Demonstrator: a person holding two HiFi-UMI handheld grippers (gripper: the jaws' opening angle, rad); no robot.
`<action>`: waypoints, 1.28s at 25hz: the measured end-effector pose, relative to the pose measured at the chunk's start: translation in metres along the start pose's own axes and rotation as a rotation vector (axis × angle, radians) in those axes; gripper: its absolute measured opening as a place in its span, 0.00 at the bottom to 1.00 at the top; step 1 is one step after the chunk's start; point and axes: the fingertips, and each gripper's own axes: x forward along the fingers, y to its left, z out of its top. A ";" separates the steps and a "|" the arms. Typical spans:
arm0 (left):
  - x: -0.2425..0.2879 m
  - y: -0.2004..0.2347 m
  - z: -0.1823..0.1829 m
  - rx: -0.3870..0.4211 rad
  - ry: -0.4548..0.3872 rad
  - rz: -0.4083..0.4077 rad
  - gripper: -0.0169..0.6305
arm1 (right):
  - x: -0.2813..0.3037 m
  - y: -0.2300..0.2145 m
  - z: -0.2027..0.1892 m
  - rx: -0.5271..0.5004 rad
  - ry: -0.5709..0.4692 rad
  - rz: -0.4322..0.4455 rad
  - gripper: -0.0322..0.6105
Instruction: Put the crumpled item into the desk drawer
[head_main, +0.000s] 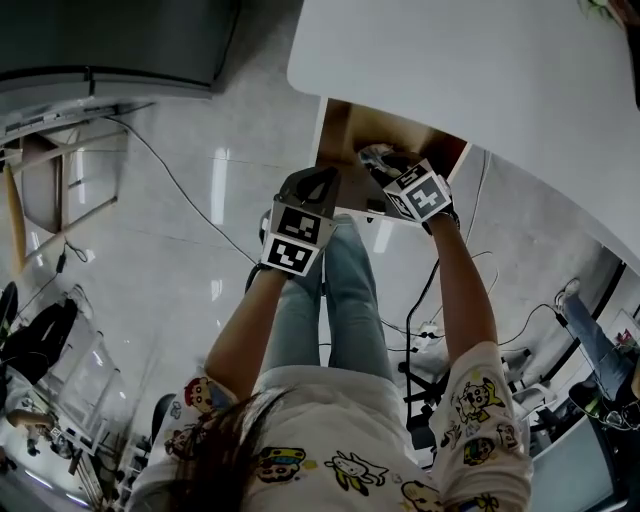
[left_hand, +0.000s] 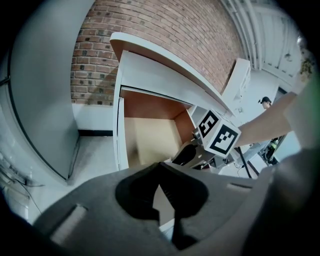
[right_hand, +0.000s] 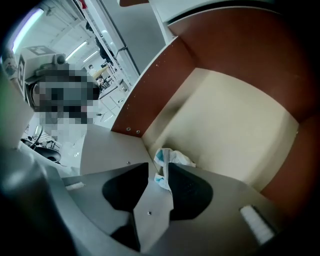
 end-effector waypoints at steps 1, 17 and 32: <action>-0.002 0.001 0.004 0.002 -0.005 0.003 0.02 | -0.004 0.000 0.002 0.006 -0.009 -0.004 0.26; -0.065 -0.028 0.108 0.094 -0.128 0.015 0.02 | -0.149 0.018 0.054 0.019 -0.230 -0.128 0.26; -0.197 -0.077 0.207 0.182 -0.304 0.042 0.02 | -0.353 0.077 0.129 -0.054 -0.582 -0.321 0.23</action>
